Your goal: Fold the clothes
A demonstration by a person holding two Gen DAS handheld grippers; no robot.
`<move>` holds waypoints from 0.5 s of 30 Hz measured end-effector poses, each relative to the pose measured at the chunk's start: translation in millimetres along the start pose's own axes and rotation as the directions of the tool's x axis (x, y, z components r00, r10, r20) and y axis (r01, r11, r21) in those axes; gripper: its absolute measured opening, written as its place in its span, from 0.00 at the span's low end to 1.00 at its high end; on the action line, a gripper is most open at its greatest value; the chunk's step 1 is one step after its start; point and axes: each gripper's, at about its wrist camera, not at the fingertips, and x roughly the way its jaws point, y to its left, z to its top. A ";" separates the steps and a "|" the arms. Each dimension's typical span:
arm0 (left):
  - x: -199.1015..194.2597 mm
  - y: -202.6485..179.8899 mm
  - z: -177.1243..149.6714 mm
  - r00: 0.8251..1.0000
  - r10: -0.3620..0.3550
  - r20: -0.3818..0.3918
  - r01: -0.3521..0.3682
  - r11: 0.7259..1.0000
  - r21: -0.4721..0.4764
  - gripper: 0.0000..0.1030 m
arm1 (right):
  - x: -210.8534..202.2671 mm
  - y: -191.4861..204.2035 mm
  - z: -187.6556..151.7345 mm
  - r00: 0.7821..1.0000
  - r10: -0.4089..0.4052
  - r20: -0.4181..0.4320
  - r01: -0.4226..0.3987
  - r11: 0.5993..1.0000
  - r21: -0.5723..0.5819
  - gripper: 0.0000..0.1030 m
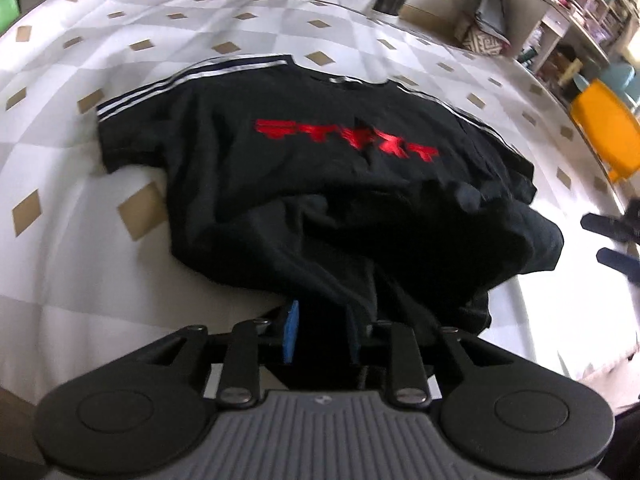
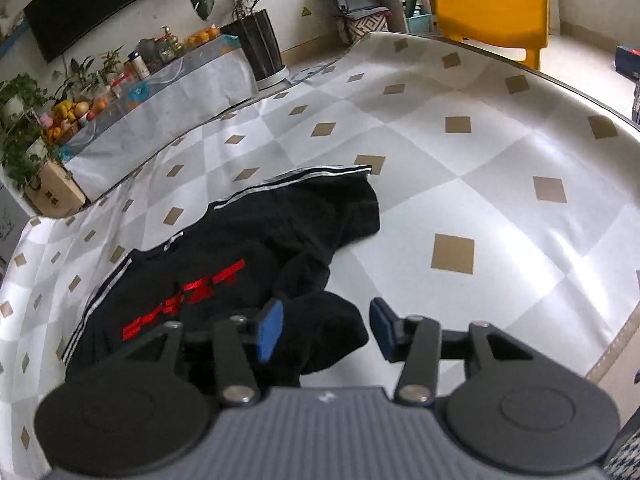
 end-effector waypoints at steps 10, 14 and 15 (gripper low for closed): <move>25.6 -15.8 -7.3 0.999 0.035 -0.031 -0.033 0.998 0.061 0.35 | 11.2 7.1 -5.2 1.000 -0.002 -0.015 0.002 1.000 -0.028 0.59; 32.7 -15.0 -6.8 0.998 0.064 -0.018 -0.063 0.997 0.052 0.35 | 17.6 13.5 -7.9 0.999 -0.038 -0.004 0.038 0.997 -0.071 0.63; 34.0 -14.5 -6.7 0.998 0.067 -0.017 -0.066 0.997 0.047 0.35 | 20.3 13.5 -8.5 0.999 -0.045 -0.005 0.044 0.997 -0.070 0.65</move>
